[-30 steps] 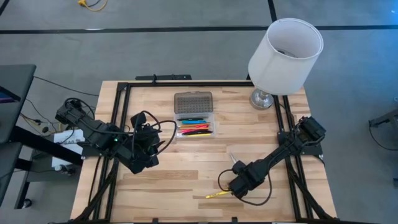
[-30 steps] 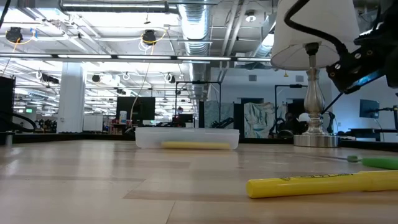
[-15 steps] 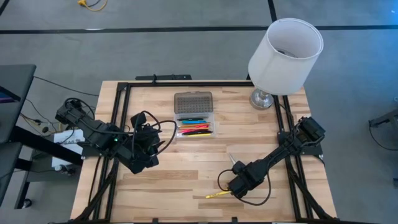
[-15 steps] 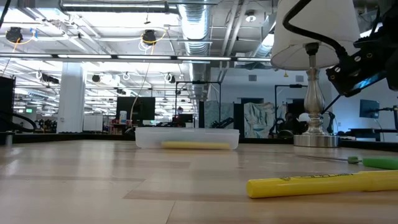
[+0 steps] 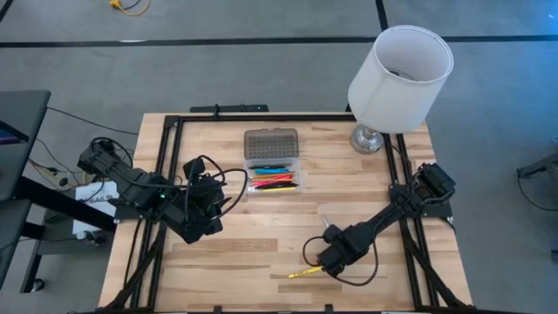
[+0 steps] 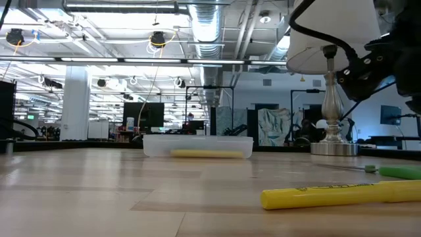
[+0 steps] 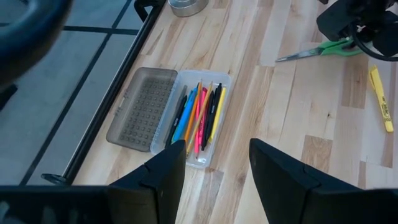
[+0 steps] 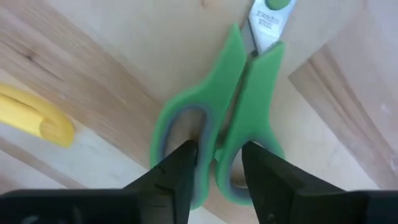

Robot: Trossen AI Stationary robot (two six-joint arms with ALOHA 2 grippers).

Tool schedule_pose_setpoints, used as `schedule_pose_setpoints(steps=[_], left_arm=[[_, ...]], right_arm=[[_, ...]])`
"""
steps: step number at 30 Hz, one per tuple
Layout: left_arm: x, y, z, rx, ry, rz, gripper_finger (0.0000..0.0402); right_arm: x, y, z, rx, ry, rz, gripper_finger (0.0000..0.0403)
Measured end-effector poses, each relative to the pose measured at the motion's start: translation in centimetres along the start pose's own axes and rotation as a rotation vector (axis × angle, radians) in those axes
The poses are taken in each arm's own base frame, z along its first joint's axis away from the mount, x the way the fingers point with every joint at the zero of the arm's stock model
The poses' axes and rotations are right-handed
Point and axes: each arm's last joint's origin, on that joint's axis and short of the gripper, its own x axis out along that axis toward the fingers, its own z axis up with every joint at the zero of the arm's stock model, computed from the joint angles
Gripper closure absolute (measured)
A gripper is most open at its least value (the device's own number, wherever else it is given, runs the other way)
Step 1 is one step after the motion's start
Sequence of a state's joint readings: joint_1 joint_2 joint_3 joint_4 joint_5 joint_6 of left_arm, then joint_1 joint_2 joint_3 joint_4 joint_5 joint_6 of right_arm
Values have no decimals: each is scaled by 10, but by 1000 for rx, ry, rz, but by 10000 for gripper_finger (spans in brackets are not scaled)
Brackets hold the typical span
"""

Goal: Pick & place school supplies into a supply box
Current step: Put the scissors into the supply box

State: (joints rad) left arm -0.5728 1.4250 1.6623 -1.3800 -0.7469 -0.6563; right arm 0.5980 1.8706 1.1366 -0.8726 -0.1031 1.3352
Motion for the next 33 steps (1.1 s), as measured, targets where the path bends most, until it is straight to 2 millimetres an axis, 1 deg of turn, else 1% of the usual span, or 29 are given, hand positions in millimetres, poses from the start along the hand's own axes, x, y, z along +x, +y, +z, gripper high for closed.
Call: schedule_pose_setpoints(steps=[10,21,27,33], left_arm=[[0,0,0,-1,-1,1,228],[0,0,0,-3,-1,1,228],[0,0,0,-13,-1,-1,228],[0,0,0,-13,2,-4,228]], right_arm=[[-1,-1,8,-11,9,16,280],[0,-1,8,-15,26,23,284],[16,3,7,-32,72,-15,284],[15,3,5,-12,51,-25,284]])
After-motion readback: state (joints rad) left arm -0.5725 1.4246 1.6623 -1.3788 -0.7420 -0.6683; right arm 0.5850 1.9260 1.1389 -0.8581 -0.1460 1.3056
